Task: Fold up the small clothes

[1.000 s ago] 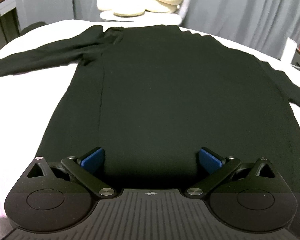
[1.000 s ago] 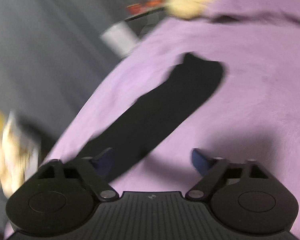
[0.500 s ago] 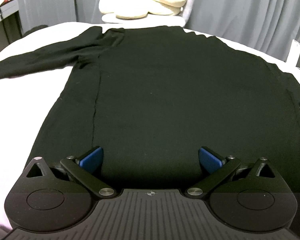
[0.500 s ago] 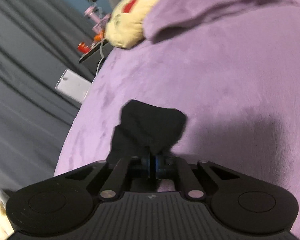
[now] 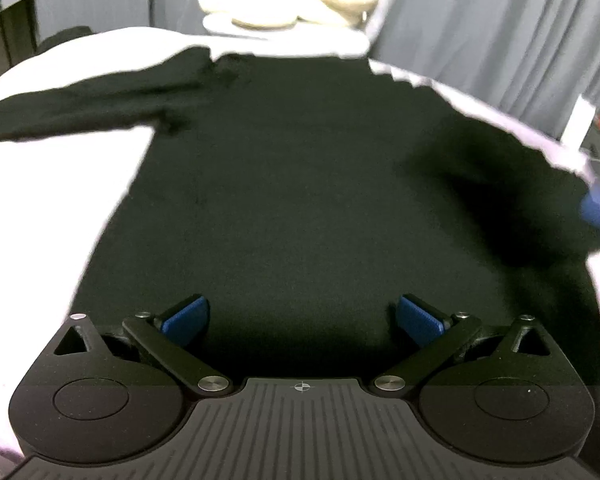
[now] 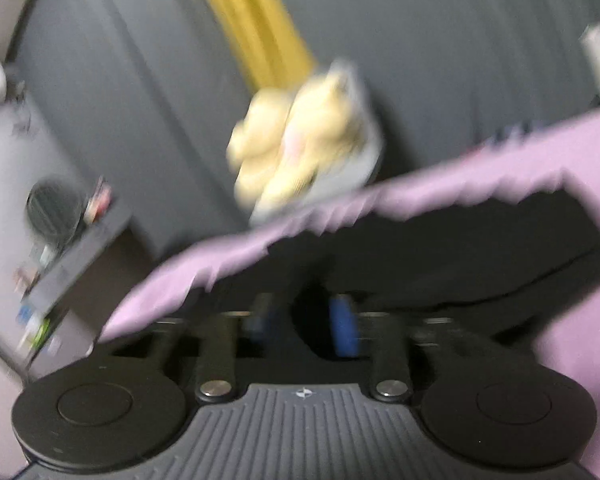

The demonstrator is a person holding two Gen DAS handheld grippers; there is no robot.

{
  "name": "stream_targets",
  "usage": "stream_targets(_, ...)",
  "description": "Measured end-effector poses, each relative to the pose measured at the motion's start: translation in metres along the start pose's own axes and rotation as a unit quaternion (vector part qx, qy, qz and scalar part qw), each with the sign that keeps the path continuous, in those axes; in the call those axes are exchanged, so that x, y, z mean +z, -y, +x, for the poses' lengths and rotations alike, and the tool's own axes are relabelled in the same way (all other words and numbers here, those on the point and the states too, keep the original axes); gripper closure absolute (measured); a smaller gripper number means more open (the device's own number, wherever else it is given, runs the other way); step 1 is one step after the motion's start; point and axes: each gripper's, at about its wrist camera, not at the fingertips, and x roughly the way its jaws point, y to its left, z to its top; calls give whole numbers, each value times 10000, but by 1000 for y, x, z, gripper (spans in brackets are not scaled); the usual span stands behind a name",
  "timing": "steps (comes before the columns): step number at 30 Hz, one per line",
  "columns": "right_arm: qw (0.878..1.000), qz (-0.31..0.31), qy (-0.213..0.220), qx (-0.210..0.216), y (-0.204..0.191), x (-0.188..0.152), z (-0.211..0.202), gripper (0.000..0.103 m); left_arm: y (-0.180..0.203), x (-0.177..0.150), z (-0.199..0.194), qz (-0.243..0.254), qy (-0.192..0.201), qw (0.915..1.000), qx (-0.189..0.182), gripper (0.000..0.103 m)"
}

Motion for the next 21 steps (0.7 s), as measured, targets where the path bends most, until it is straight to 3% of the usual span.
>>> stream_targets(2,9992,243,304,-38,10,-3,-3,53,-2,9,-12,98,249,9996,-104,0)
stream_targets(5,9931,730,744,-532,35,12,-8,52,6,23,-18,376,619,9971,-252,0)
stream_targets(7,9828,1370,1085,-590,67,15,-14,52,14,35,-9,340,484,9972,-463,0)
stream_targets(9,9740,1759,1197,-781,95,9,-16,52,21,47,8,101,187,9953,-945,6)
stream_targets(11,9693,1899,1080,-1129,114,2,-15,60,25,54,26,-181,-31,9919,-1256,25)
stream_targets(15,9661,2006,1018,-1266,130,9,-14,62,35,60,63,-610,-450,9853,-1532,35)
stream_targets(18,9666,1965,1089,-1237,134,12,-13,62,37,60,76,-885,-486,9821,-1591,50)
stream_targets(20,9667,2014,1057,-1174,131,1,-18,62,36,62,83,-1001,-526,9813,-1561,80)
stream_targets(21,9664,2037,1046,-1169,132,0,-15,62,35,63,87,-1092,-592,9806,-1517,89)
